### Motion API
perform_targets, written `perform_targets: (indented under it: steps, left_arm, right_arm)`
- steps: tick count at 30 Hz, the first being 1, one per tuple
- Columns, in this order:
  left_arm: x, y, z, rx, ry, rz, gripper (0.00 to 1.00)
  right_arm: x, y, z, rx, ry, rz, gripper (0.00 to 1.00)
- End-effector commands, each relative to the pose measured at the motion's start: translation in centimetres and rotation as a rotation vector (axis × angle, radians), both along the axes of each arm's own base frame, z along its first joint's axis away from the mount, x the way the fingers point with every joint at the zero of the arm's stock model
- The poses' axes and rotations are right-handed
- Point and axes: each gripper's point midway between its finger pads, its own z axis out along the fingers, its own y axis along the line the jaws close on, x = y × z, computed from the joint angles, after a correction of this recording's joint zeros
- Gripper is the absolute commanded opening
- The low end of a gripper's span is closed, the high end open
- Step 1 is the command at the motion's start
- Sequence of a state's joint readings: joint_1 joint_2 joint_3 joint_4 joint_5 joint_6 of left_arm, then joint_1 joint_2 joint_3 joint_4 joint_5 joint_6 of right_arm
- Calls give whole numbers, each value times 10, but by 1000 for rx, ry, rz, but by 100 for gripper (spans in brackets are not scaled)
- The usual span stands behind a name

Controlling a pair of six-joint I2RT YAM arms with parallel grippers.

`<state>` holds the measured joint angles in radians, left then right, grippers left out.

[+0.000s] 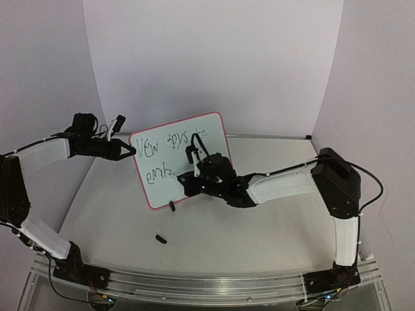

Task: Write a sentence on the whiteboard
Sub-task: Write on the whiteboard with the whiteboard marker without the cap.

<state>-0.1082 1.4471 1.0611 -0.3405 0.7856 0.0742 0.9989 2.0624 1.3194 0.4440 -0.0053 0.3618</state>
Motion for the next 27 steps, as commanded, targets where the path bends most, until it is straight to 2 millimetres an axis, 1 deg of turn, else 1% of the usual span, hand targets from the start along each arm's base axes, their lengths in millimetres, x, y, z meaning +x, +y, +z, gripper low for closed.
perform_targets:
  steps: [1, 9, 13, 15, 18, 23, 25, 27]
  left_arm:
    - [3, 6, -22, 80, 54, 36, 0]
    - [3, 6, -23, 80, 59, 36, 0]
    - [2, 5, -24, 79, 60, 33, 0]
    - [3, 5, -23, 79, 60, 32, 0]
    - [2, 4, -24, 79, 61, 32, 0]
    - [2, 4, -24, 79, 60, 30, 0]
    - [2, 4, -24, 80, 61, 30, 0]
    - [2, 4, -24, 80, 60, 31, 0]
  right_arm:
    - [2, 12, 6, 10, -13, 31, 0]
    - [4, 18, 6, 14, -9, 43, 0]
    - [2, 16, 10, 15, -15, 39, 0]
    - [-1, 13, 18, 30, -27, 42, 0]
    - [-8, 5, 42, 72, -60, 47, 0]
    - [-13, -10, 74, 105, -115, 30, 0]
    - [-12, -12, 80, 102, -134, 21, 0]
    - [-7, -11, 80, 86, -144, 6, 0]
